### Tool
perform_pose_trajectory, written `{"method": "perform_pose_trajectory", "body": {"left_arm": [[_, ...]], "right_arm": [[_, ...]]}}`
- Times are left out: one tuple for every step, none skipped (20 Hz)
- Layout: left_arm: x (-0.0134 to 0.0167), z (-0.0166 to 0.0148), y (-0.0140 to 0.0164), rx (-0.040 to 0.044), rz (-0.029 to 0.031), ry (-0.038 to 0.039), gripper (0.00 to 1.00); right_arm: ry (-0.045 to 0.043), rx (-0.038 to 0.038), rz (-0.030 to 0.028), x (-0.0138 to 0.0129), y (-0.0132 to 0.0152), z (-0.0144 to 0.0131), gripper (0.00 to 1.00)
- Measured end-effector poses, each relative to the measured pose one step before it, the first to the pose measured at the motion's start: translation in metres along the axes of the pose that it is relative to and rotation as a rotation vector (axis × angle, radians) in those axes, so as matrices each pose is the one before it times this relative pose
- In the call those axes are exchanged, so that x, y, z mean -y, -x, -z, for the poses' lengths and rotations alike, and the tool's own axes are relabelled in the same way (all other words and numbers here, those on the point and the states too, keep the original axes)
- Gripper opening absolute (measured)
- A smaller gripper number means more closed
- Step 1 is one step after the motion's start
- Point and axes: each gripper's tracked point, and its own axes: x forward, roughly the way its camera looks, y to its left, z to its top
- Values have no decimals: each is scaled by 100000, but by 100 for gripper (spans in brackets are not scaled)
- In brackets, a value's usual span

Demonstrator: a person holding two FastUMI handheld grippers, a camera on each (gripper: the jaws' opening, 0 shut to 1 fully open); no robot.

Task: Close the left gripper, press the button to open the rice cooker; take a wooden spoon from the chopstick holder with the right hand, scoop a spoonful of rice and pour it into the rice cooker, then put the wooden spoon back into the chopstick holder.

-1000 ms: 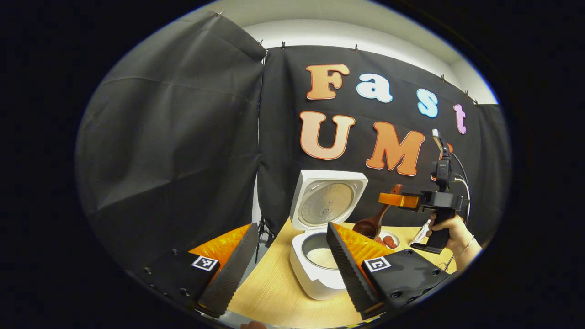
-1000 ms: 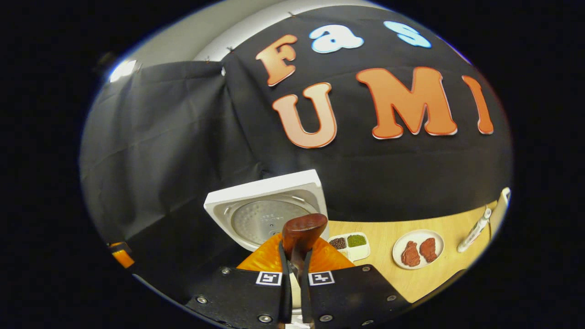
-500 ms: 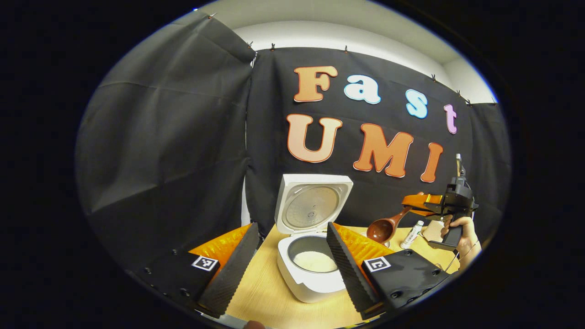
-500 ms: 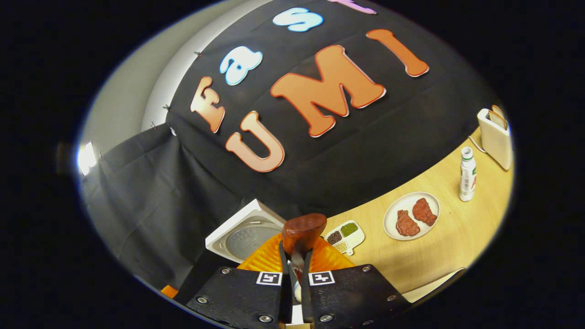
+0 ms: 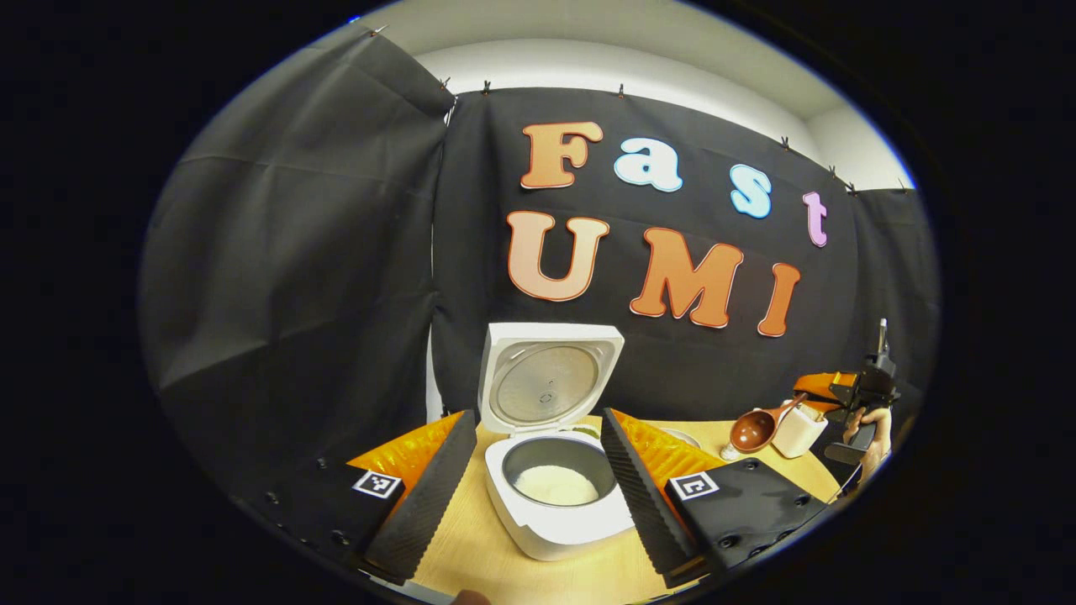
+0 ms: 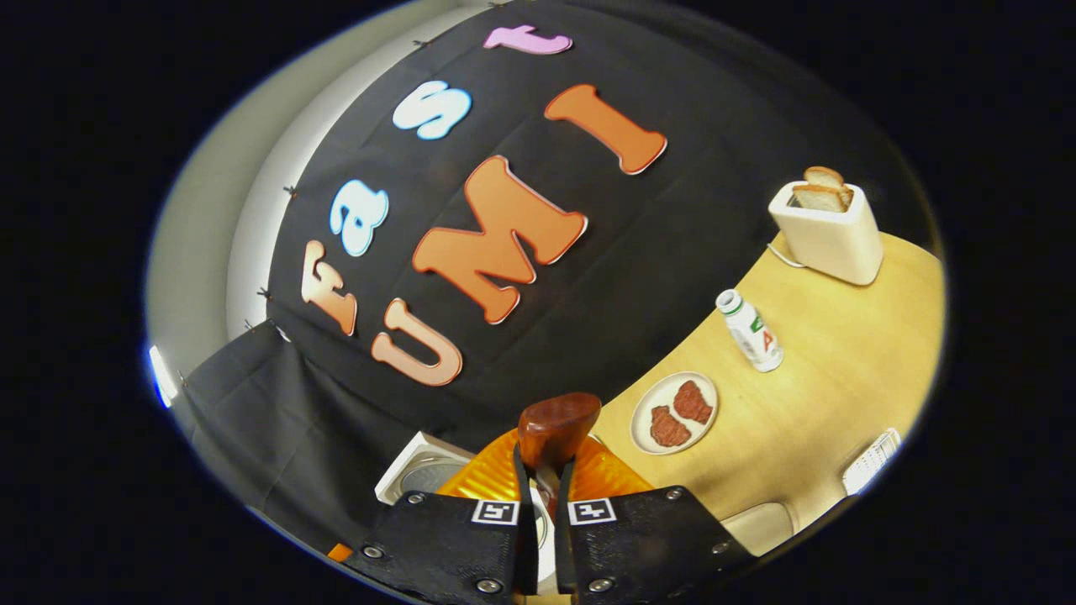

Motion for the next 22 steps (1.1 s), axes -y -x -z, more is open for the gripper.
{"method": "perform_pose_trajectory", "body": {"left_arm": [[209, 213, -242, -258, 480, 199, 100], [210, 49, -145, -72, 313, -39, 100], [187, 65, -7, -106, 236, -74, 100], [200, 135, -63, -122, 102, -49, 100], [278, 23, -293, -284, 146, -146, 100], [307, 109, -112, -354, 281, -159, 100], [419, -26, -71, 36, 596, -91, 100], [503, 8, -24, 150, 814, -20, 100], [331, -129, -20, 146, 537, -83, 100], [197, -143, -49, 295, -196, -29, 100], [55, -62, -81, 158, -420, -41, 100], [147, 29, -91, -77, 26, 76, 100], [214, 258, -127, -245, -27, 249, 100], [174, 29, -12, -101, 169, 399, 100], [201, -114, 25, -231, 160, 529, 100], [211, 33, -15, -239, 194, 460, 100], [140, 243, 11, -334, 3, 234, 100], [37, 4, -39, -152, -218, -83, 100], [141, 9, -86, 87, -189, -256, 100], [215, -83, 64, 100, -20, -239, 100], [248, 72, -50, -4, 119, -93, 100], [233, 88, 75, -121, 128, 11, 100]], "right_arm": [[-1131, 1783, 1708, 1303, 824, -863, 7], [-952, 1450, 1596, 1232, 896, -699, 7], [-1076, 1601, 1596, 1217, 782, -612, 7], [-1041, 1676, 1441, 1216, 885, -761, 7], [-888, 1406, 1653, 1231, 816, -760, 7], [-422, 1393, 2025, 1553, 846, -678, 7], [-455, 1553, 2361, 1530, 738, -746, 7], [-1055, 1570, 2371, 1380, 647, -708, 7], [-1662, 1405, 1919, 1836, 875, -874, 7], [-1653, 1332, 1610, 1260, 506, -603, 7], [-1038, 1225, 1870, 1284, 584, -576, 7], [-78, 1143, 2184, 1375, 410, -506, 7], [622, 830, 2368, 1375, 467, -375, 7], [888, 435, 2243, 1287, 492, -134, 7], [645, 246, 1827, 1082, 284, -126, 7], [448, -118, 1458, 946, 348, -52, 7], [256, -330, 1124, 902, 190, 37, 7], [293, -415, 956, 781, 150, 364, 7], [576, -899, 1120, 787, -1, 350, 7], [1163, -1012, 1123, 827, -64, 534, 7], [1512, -937, 1304, 822, -185, 595, 7], [1736, -1012, 984, 618, -131, 542, 7]]}}
